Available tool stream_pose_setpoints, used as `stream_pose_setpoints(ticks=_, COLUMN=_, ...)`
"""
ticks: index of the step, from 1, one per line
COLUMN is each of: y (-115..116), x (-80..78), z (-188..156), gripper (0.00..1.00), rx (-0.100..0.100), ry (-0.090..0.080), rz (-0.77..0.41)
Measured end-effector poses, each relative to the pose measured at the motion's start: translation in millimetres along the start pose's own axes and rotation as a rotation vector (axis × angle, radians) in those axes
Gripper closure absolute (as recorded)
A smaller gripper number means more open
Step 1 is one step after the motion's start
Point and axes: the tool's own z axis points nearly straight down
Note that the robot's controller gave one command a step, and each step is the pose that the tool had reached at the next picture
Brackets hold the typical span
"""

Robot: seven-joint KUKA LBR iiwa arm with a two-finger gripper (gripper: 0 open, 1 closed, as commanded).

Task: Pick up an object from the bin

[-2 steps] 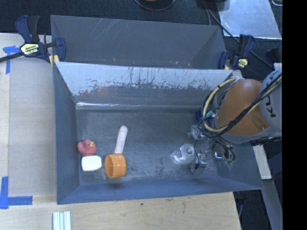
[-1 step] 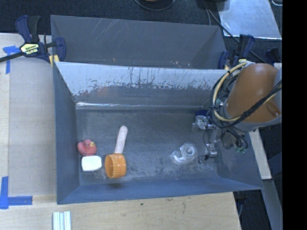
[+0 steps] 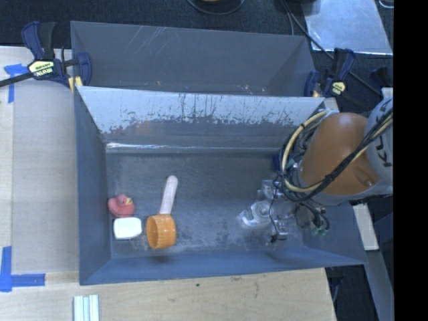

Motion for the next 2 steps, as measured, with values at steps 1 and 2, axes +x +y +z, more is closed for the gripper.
stream_pose_setpoints(ticks=1, y=-7.5, x=-34.7, z=29.6, gripper=0.0, rx=0.003, ry=-0.014, rz=-0.096)
stream_pose_setpoints(ticks=2, y=-0.3, x=-25.3, z=28.6, gripper=1.0, rx=0.0, ry=-0.006, rz=0.028)
